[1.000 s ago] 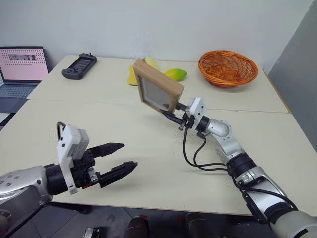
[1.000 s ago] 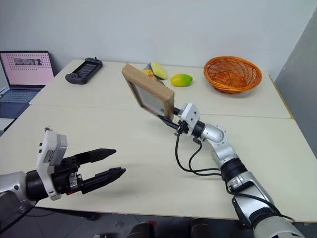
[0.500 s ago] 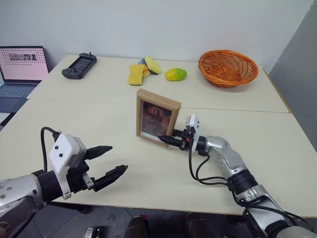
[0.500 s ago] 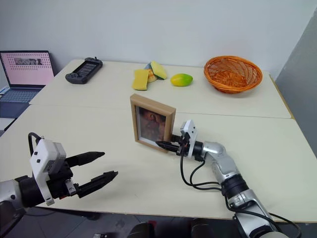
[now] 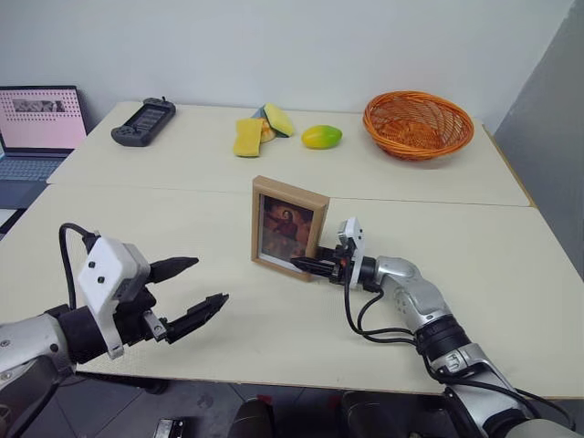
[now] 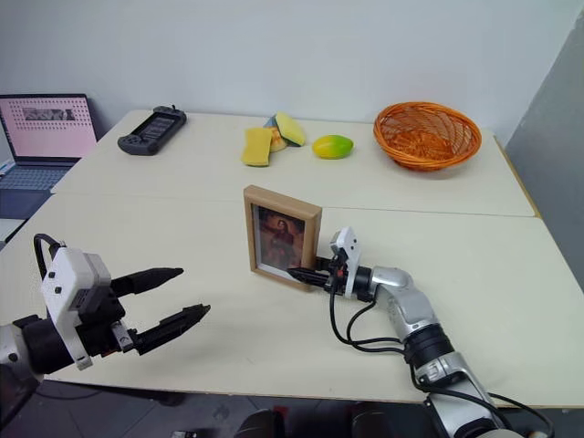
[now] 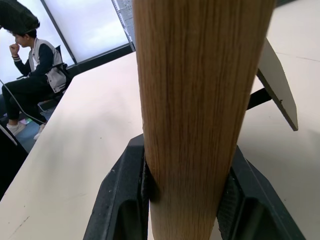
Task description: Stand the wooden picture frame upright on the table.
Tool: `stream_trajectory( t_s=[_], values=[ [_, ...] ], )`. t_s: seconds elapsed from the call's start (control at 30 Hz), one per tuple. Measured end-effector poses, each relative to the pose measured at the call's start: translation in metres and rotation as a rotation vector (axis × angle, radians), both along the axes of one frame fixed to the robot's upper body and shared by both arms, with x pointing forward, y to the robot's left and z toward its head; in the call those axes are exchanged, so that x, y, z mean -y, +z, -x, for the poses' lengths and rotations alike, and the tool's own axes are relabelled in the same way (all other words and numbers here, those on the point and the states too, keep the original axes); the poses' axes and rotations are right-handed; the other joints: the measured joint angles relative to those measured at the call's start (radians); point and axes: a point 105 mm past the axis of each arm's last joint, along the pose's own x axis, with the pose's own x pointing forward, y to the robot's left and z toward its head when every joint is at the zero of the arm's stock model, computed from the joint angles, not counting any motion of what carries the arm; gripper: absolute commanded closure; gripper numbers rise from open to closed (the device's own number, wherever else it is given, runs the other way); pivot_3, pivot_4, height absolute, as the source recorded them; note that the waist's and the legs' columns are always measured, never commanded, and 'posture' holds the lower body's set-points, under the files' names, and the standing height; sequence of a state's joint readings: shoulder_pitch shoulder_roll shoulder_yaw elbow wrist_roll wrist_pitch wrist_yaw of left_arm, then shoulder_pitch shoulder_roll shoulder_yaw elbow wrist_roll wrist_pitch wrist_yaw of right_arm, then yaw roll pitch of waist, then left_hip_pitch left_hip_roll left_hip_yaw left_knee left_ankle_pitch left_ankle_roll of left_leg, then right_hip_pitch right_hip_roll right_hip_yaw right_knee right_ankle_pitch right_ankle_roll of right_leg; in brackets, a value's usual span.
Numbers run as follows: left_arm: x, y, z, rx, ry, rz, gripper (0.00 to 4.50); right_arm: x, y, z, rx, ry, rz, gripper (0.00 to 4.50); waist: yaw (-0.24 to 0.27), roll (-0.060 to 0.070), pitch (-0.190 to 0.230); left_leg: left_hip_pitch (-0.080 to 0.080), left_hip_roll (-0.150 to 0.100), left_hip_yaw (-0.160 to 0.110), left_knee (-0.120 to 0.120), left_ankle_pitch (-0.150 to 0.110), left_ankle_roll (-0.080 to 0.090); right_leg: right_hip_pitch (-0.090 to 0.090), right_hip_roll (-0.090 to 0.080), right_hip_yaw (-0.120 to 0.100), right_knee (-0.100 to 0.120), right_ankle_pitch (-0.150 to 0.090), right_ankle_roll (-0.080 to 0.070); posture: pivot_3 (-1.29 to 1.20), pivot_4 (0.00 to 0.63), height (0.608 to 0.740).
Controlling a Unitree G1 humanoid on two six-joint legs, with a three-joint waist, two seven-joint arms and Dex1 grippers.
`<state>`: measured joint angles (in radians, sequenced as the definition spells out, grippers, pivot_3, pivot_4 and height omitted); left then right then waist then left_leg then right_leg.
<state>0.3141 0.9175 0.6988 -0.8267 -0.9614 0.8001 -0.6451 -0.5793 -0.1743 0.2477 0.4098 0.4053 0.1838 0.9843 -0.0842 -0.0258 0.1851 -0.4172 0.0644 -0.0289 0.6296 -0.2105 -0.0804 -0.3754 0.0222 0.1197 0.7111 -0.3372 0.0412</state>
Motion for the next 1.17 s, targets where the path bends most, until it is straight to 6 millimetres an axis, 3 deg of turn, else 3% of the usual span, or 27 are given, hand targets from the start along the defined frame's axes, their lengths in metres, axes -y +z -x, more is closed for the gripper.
stream_trajectory(
  t_s=[0.33,0.4,0.63,1.0,1.17],
  values=[
    [-0.001,0.009,-0.006,0.032,0.003,0.030,0.19,0.002,-0.005,0.000,-0.064,0.004,0.008,3.15,0.000,0.000,0.000,0.000,0.000,0.001,0.000,0.000,0.000,-0.001,0.000,0.000,0.000,0.000,0.000,0.00,0.150,0.740],
    [-0.002,0.011,-0.009,0.038,0.010,0.036,0.16,0.003,-0.005,-0.001,-0.083,0.000,0.008,2.52,0.000,0.000,0.000,0.000,0.000,0.001,0.000,0.000,0.000,-0.001,0.000,0.001,0.000,0.000,0.000,0.00,0.150,0.740],
    [0.001,0.015,-0.010,0.042,0.006,0.051,0.16,0.002,-0.004,-0.003,-0.080,-0.007,0.015,0.90,-0.001,0.000,0.000,0.000,0.000,0.001,0.000,0.000,0.000,-0.001,0.000,0.001,0.000,0.000,0.000,0.00,0.150,0.740],
    [0.008,0.025,-0.016,0.069,-0.002,0.129,0.16,0.004,-0.001,-0.001,-0.057,-0.008,0.025,0.90,0.000,0.000,0.000,0.000,0.000,0.001,0.000,0.000,0.000,-0.001,0.000,0.001,-0.001,0.000,0.001,0.00,0.150,0.740],
    [0.014,0.028,-0.019,0.067,-0.019,0.163,0.16,0.025,0.016,-0.005,-0.040,-0.071,0.013,0.90,0.000,0.000,0.000,0.000,0.000,0.001,0.000,0.000,0.000,0.000,0.000,0.001,-0.001,-0.001,0.001,0.00,0.150,0.740]
  ],
)
